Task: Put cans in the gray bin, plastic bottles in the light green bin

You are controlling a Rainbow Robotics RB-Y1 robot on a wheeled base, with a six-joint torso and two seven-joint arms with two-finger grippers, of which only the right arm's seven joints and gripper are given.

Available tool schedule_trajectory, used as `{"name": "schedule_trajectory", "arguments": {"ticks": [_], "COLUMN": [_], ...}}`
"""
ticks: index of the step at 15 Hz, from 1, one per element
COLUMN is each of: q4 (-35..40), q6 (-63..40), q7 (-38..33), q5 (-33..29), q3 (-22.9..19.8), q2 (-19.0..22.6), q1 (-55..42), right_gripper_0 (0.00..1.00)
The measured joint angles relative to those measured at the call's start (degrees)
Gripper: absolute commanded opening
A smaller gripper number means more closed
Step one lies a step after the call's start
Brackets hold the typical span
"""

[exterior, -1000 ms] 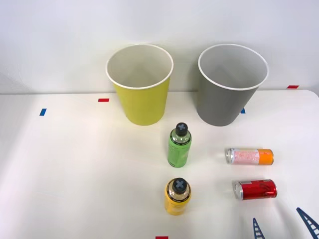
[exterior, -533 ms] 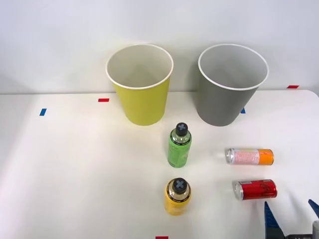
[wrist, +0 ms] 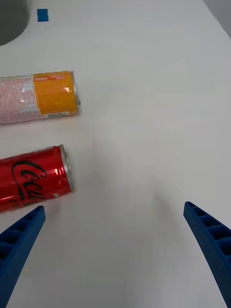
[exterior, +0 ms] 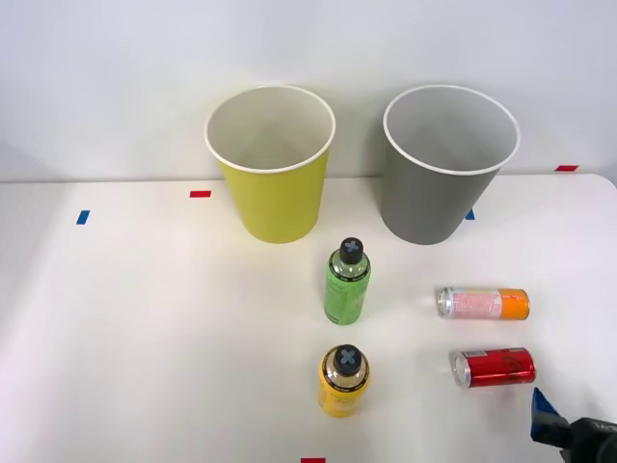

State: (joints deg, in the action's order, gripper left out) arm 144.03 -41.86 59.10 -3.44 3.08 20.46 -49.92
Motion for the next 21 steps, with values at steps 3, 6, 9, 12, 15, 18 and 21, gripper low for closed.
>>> {"name": "schedule_trajectory", "arguments": {"ticks": [3, 6, 9, 12, 15, 18, 21], "q4": [2.06, 3.21, 5.21, 5.84, 5.95, 5.75, 1.37], "q6": [-8.84, -18.09, -30.14, -41.57, -45.84, -46.43, -46.49], "q7": [-12.01, -24.03, -36.64, -48.95, -59.07, -67.13, -67.45], "q5": [3.70, 8.85, 13.35, 18.49, 23.92, 30.33, 31.98], "q3": [-0.21, -0.86, -1.77, -3.62, -5.30, -5.60, -5.20], "q2": [0.60, 0.70, 0.72, 0.90, 2.34, 5.68, 7.67], "q1": [2.92, 6.60, 11.03, 17.40, 22.26, 26.70, 31.39], "right_gripper_0": [1.00, 1.00, 1.00, 1.00, 1.00, 1.00, 1.00]}}
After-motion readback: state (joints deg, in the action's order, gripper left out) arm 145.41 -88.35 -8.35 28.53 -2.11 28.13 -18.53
